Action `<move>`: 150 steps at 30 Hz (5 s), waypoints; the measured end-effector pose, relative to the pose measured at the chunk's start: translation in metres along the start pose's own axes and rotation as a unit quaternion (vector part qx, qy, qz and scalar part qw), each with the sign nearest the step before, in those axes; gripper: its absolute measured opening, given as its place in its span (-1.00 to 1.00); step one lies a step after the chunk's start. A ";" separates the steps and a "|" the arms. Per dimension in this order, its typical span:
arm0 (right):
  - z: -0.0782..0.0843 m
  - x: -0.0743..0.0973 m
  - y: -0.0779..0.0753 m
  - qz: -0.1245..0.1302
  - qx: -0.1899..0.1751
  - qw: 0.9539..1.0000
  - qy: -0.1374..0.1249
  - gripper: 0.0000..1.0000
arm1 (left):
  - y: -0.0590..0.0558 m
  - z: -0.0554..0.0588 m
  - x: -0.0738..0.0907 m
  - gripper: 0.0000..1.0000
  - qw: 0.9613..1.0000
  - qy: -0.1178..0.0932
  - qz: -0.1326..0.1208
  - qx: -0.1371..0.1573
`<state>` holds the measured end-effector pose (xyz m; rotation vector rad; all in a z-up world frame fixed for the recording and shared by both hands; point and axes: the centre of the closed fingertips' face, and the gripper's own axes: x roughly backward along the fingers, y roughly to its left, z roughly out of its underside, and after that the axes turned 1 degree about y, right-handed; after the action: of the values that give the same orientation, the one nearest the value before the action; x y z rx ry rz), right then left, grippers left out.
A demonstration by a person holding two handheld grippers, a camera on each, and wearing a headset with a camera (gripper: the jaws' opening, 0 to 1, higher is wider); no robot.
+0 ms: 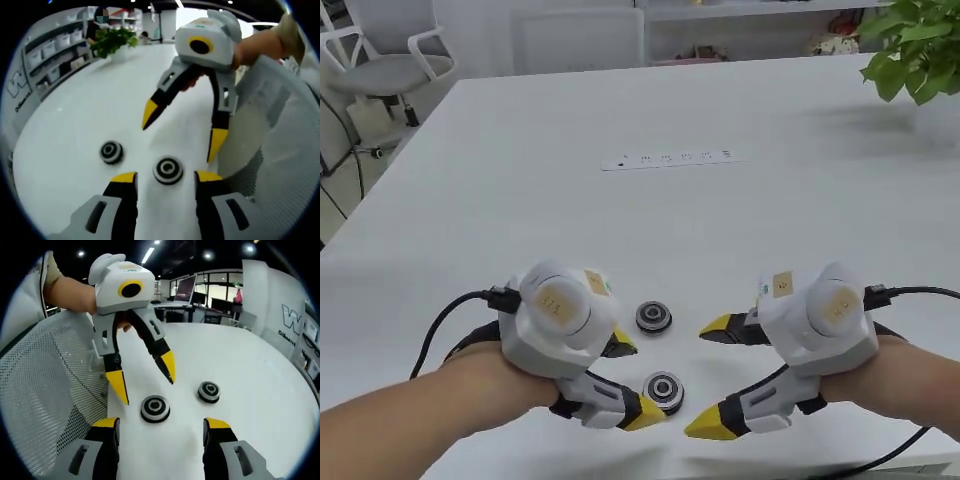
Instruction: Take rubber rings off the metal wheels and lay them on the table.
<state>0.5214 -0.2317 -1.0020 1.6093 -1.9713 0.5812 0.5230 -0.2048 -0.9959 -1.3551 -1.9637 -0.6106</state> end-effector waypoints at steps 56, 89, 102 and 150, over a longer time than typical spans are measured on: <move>0.005 -0.016 0.004 -0.029 -0.029 0.999 -0.010 0.20 | -0.002 0.001 -0.017 -0.72 1.000 0.000 -0.007 -0.024; 0.000 -0.026 0.008 -0.053 -0.082 0.995 -0.031 -0.49 | -0.004 0.000 -0.015 -0.73 1.000 -0.005 -0.015 -0.022; 0.004 -0.023 0.009 -0.048 -0.058 0.997 -0.020 -0.58 | -0.004 0.000 -0.015 -0.73 1.000 -0.005 -0.016 -0.022; 0.013 -0.016 0.004 -0.036 -0.085 0.996 0.001 -1.00 | -0.005 0.000 -0.016 -0.74 1.000 -0.004 -0.021 -0.021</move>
<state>0.5185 -0.2269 -1.0228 1.5650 -1.8978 0.3762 0.5220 -0.2164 -1.0079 -1.3458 -2.0015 -0.6704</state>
